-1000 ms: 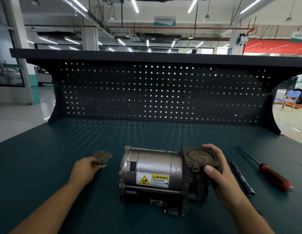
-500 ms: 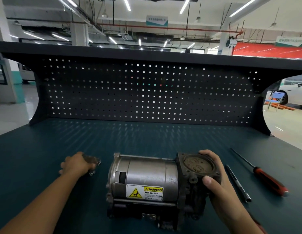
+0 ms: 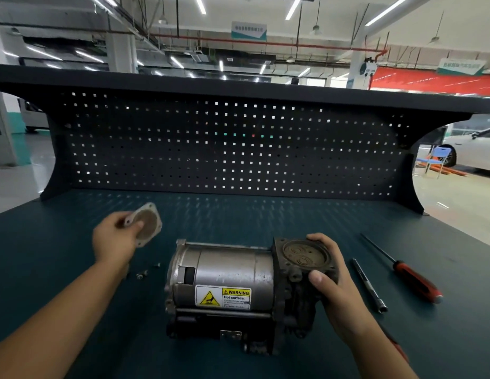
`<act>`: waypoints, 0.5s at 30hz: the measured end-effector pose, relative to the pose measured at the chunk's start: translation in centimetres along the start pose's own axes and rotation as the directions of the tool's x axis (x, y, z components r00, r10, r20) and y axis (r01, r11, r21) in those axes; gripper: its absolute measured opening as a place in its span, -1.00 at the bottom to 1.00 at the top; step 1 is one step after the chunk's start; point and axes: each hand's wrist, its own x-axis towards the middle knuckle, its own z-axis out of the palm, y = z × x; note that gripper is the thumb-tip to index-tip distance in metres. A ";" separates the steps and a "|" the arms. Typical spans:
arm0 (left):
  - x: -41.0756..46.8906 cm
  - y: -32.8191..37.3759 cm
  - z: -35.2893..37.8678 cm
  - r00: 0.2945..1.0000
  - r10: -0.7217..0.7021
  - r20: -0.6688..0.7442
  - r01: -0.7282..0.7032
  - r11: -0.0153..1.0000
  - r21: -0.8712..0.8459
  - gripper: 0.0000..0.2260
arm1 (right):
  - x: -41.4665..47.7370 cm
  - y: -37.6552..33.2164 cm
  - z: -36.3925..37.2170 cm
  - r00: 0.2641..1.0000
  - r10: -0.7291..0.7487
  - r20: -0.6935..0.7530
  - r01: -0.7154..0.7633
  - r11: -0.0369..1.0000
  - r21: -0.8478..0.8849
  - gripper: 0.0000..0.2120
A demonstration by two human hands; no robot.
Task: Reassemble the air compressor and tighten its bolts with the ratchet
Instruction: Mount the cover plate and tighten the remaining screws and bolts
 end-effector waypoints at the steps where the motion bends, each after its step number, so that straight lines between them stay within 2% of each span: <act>1: -1.0 2.0 0.1 0.995 0.092 0.042 -0.091 0.995 -0.027 -0.83 | 0.0 -0.1 0.0 1.000 0.010 0.005 -0.010 1.000 -0.007 -0.44; 3: -3.7 6.3 0.2 0.952 0.267 0.152 -0.255 0.963 -0.091 -0.78 | -0.2 -0.2 0.0 1.000 0.023 0.013 -0.023 1.000 -0.017 -0.44; 5: -7.2 10.2 0.1 0.848 0.458 0.267 -0.427 0.888 -0.169 -0.74 | -0.3 -0.2 0.0 0.999 0.031 0.014 -0.030 0.999 -0.021 -0.43; 6: -8.9 11.8 -0.1 0.752 0.581 0.311 -0.551 0.813 -0.186 -0.78 | -0.3 -0.3 0.0 0.999 0.033 0.015 -0.033 0.999 -0.022 -0.42; 8: -12.2 13.8 0.0 0.459 0.788 0.410 -0.790 0.574 -0.218 -0.92 | -0.4 -0.5 0.1 0.999 0.032 0.021 -0.032 0.999 -0.021 -0.41; 9: -13.6 14.3 0.3 0.319 0.838 0.442 -0.861 0.452 -0.235 -0.91 | -0.5 -0.6 0.2 0.999 0.032 0.021 -0.031 0.999 -0.016 -0.42; 10: -14.8 14.5 0.7 0.220 0.859 0.463 -0.896 0.365 -0.252 -0.88 | -0.5 -0.7 0.2 0.999 0.032 0.020 -0.032 0.999 -0.008 -0.44; 11: -15.8 14.5 1.3 0.166 0.866 0.471 -0.912 0.317 -0.261 -0.88 | -0.6 -0.9 0.2 0.999 0.033 0.021 -0.033 0.999 -0.002 -0.46; 12: -16.6 14.4 1.8 0.150 0.867 0.474 -0.917 0.302 -0.262 -0.91 | -0.7 -1.1 0.3 0.999 0.033 0.028 -0.033 0.999 -0.001 -0.48; 15: -18.1 13.6 3.2 0.199 0.829 0.523 -0.883 0.383 -0.272 -0.86 | -0.7 -1.4 0.1 0.998 0.037 0.053 -0.037 0.999 -0.007 -0.45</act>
